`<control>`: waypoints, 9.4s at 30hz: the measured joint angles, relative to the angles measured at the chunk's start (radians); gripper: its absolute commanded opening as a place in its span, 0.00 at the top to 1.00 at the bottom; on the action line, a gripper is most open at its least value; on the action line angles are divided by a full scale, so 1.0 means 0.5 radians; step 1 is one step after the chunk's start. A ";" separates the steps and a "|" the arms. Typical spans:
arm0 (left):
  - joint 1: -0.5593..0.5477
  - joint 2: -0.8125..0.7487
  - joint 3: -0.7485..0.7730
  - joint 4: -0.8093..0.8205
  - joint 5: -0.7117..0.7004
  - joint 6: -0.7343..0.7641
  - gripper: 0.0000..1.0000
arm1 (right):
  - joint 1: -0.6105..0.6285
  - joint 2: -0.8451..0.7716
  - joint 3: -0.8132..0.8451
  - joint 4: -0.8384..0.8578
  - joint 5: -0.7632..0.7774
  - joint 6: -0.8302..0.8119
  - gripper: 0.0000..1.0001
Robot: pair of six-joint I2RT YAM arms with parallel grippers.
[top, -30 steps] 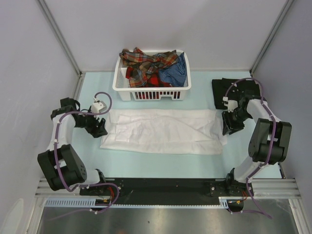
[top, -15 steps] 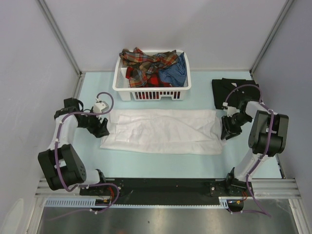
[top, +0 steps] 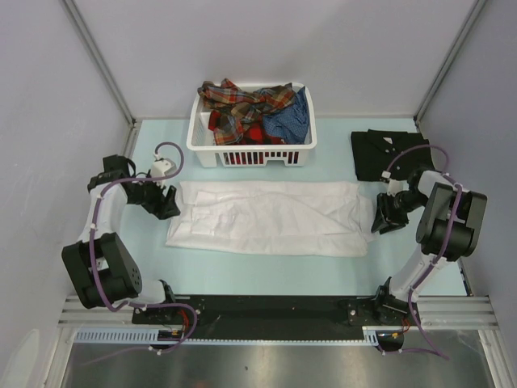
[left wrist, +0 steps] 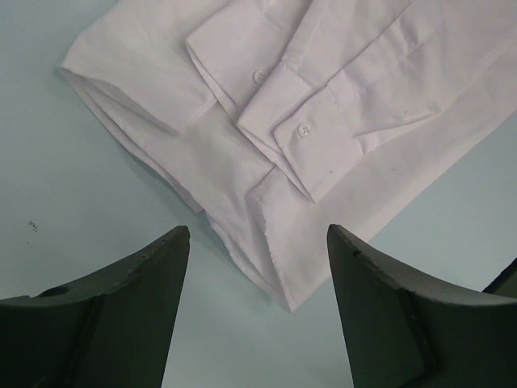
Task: Fold and stack the long sleeve shirts
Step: Fold the shirt
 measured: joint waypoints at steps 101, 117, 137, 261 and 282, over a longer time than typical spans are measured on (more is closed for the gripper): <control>-0.842 0.836 0.260 0.642 -0.057 -0.141 0.31 | 3.191 0.031 -0.209 2.057 0.883 -0.012 0.44; -0.907 1.004 0.500 0.565 -0.172 -0.055 0.41 | 3.224 0.114 -0.227 2.268 1.098 -0.150 0.41; -0.961 1.092 0.609 0.362 -0.216 0.037 0.41 | 3.216 0.214 -0.204 2.371 1.138 -0.175 0.92; -1.786 1.287 0.699 1.363 -0.017 -1.731 0.34 | 0.092 -1.386 -0.612 -0.039 0.333 -1.077 0.08; -1.865 1.598 0.504 2.795 -0.039 -3.223 0.51 | -0.600 -1.193 -0.124 -0.092 0.230 -0.808 0.06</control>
